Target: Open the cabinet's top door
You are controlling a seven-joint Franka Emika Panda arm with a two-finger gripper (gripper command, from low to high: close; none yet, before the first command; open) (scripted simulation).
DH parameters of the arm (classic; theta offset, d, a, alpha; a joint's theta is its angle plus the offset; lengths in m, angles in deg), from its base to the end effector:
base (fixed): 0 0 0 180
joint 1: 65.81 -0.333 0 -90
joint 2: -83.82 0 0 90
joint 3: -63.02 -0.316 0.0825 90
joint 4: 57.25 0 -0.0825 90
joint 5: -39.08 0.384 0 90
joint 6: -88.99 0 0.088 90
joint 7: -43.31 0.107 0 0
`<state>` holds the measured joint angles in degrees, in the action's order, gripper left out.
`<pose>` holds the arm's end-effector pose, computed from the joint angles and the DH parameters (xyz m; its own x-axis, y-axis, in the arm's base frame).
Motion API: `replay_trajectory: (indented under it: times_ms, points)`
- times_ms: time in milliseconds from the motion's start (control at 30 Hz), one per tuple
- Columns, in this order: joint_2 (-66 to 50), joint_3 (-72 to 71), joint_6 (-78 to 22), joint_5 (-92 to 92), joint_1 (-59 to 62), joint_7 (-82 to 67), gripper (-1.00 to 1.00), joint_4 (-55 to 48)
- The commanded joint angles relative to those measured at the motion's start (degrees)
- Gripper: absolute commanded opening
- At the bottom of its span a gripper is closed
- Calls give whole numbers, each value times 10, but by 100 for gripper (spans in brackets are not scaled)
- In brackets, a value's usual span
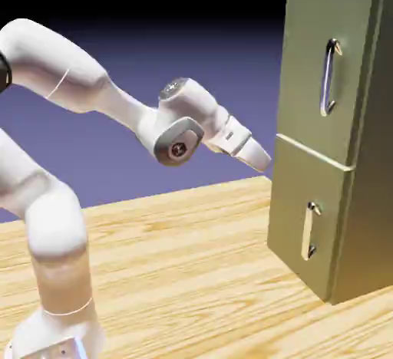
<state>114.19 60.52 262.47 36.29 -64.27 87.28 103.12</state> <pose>0.3960 0.0104 0.4463 0.5506 -0.6411 0.5346 -0.4727 -0.7673 -0.4334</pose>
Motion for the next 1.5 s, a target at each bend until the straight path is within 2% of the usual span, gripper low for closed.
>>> replay_trajectory:
  times_ms: [0,1467]
  points:
    - [-19,-21,-4,-23,18,13,0,-5]
    - [-855,-934,-196,-1040,831,564,0,-235]
